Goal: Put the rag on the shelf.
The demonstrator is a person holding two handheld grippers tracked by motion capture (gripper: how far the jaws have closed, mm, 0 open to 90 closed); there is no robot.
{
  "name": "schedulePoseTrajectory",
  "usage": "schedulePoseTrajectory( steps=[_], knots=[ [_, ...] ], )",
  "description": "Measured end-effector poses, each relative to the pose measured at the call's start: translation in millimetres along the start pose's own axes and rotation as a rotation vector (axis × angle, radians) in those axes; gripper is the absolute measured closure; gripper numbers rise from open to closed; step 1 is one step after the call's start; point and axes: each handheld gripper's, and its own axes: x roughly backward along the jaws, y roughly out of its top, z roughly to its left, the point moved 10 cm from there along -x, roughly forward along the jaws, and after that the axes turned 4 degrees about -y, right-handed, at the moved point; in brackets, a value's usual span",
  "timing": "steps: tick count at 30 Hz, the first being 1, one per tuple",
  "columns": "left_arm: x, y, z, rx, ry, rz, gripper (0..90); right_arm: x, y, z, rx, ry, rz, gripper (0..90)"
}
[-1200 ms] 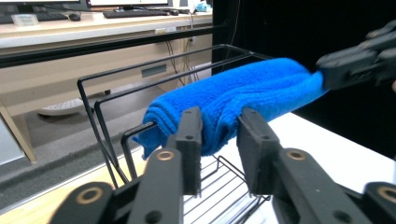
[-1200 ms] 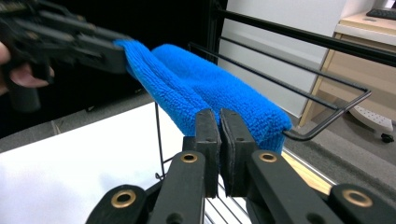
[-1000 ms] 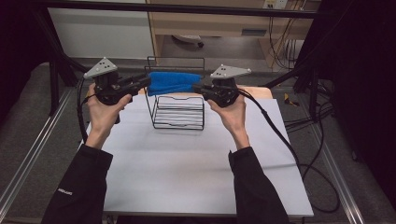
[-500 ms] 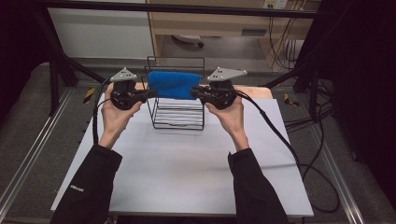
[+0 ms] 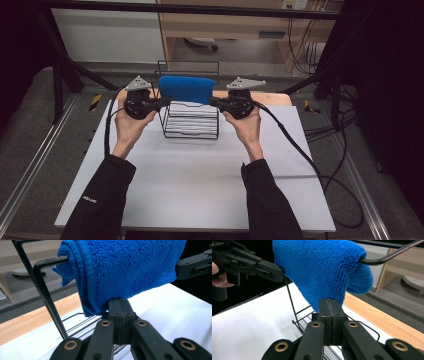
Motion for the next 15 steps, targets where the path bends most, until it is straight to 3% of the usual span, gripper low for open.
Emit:
schedulePoseTrajectory(
  steps=[5, 8, 15],
  knots=[
    [8.5, -2.4, -1.4, 0.001, -0.006, -0.001, 84.0, 11.4, 4.4, 5.7, 0.005, 0.018, -0.025, 82.0],
    [14.9, -3.2, -2.9, 0.02, -0.013, 0.003, 76.0, 22.8, 8.3, 7.6, 0.001, 0.022, -0.039, 75.4],
    [26.0, -13.5, -7.7, 0.013, 0.01, 0.047, 56.3, 45.5, 6.3, 8.7, -0.018, 0.011, -0.02, 50.0]
  ],
)
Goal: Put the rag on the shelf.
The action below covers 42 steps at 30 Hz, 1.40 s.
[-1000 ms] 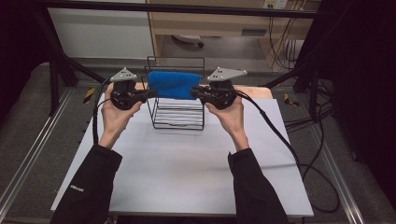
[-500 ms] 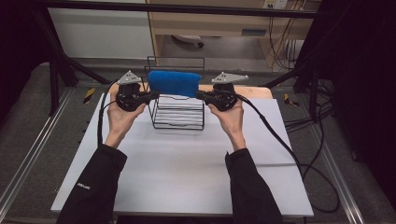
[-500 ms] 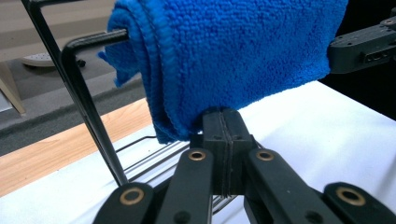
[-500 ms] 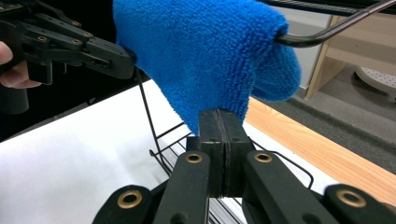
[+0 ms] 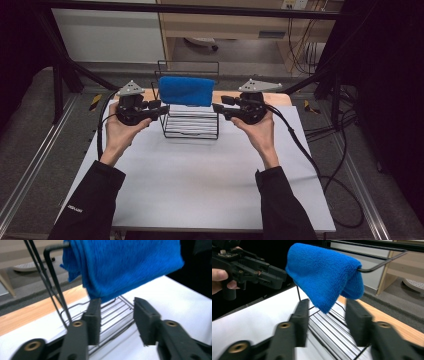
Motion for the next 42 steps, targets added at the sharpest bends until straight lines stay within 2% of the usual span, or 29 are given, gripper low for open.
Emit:
schedulePoseTrajectory(
  steps=[2, 3, 7, 16, 21, 30, 35, 42],
  knots=[
    [1.6, -5.6, 0.0, 0.006, -0.002, 0.014, 51.0, 5.2, -3.0, -1.2, -0.025, 0.007, 0.007, 42.4],
    [2.5, -8.2, 0.8, -0.004, 0.005, 0.012, 48.3, 7.6, -5.5, -2.2, -0.035, 0.006, 0.017, 38.4],
    [4.7, -21.8, 2.5, -0.007, 0.015, 0.034, 41.7, 16.7, -17.2, -9.5, -0.044, -0.018, 0.035, 28.5],
    [7.4, -56.0, -2.3, -0.009, -0.003, 0.066, 25.8, 34.1, -48.8, -23.3, -0.075, -0.024, 0.052, 12.0],
    [9.7, -77.5, -6.2, -0.023, -0.011, 0.085, 19.2, 44.2, -69.1, -28.8, -0.091, -0.035, 0.064, 8.0],
    [17.5, -108.9, -7.4, 0.006, -0.008, 0.067, 9.5, 59.0, -112.8, -33.2, -0.122, -0.046, 0.1, 4.1],
    [20.2, -126.9, -10.3, 0.018, -0.013, 0.06, 7.6, 61.5, -141.1, -30.7, -0.125, -0.051, 0.128, 2.0],
    [22.4, -154.1, -14.1, 0.006, -0.023, 0.085, 7.6, 65.1, -184.6, -26.1, -0.129, -0.053, 0.188, 0.8]
  ],
)
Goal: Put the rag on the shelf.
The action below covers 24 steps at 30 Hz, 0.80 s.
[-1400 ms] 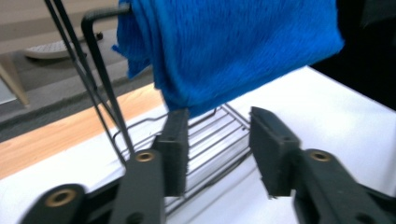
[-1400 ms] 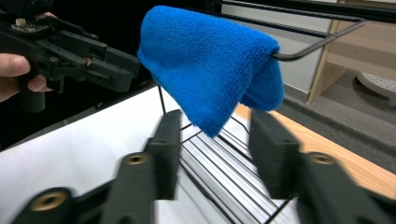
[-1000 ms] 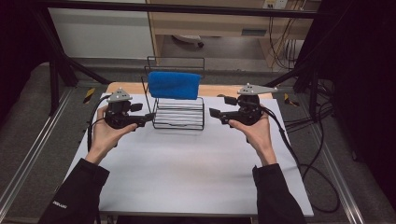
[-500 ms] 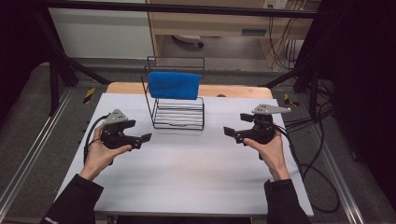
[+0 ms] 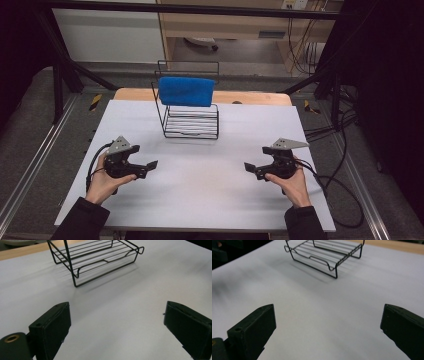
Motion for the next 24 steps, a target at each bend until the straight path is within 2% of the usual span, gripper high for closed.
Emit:
schedulePoseTrajectory(
  steps=[5, 8, 16, 24],
  knots=[
    [0.5, -15.9, -2.0, -0.018, -0.002, 0.015, 7.6, 1.5, -23.8, -6.2, 0.003, -0.024, 0.021, 0.8],
    [-1.4, -27.6, -1.2, -0.009, -0.004, 0.029, 7.6, 3.8, -33.6, -11.6, -0.004, -0.031, 0.032, 0.8],
    [-2.4, -48.4, -0.3, 0.001, -0.014, 0.052, 7.7, 13.8, -58.0, -18.3, -0.027, -0.017, 0.056, 0.8],
    [-1.9, -60.6, 0.4, 0.003, -0.018, 0.073, 7.7, 20.8, -69.9, -27.0, -0.043, -0.032, 0.062, 0.8]
  ],
)
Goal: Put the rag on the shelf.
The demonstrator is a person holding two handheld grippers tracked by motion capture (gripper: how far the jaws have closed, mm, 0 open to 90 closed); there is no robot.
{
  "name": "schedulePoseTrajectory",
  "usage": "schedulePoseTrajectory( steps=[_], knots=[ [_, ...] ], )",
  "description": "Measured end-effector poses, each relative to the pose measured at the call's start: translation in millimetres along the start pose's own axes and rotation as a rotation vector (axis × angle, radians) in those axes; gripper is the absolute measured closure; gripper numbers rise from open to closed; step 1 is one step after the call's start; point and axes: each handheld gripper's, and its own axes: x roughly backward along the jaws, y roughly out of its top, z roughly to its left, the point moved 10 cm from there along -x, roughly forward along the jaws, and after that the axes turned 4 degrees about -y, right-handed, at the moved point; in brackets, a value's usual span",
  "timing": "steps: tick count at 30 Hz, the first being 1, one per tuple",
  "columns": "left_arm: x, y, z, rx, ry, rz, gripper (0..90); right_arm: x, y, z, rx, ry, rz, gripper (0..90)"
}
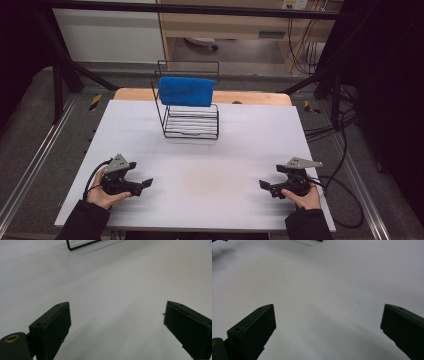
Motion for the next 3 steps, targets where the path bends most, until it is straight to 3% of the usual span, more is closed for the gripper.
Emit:
schedulePoseTrajectory(
  steps=[3],
  knots=[
    [0.0, -2.5, 0.7, -0.004, 0.0, 0.008, 7.7, -1.1, -0.4, 0.4, 0.003, -0.001, 0.003, 0.8]
  ],
)
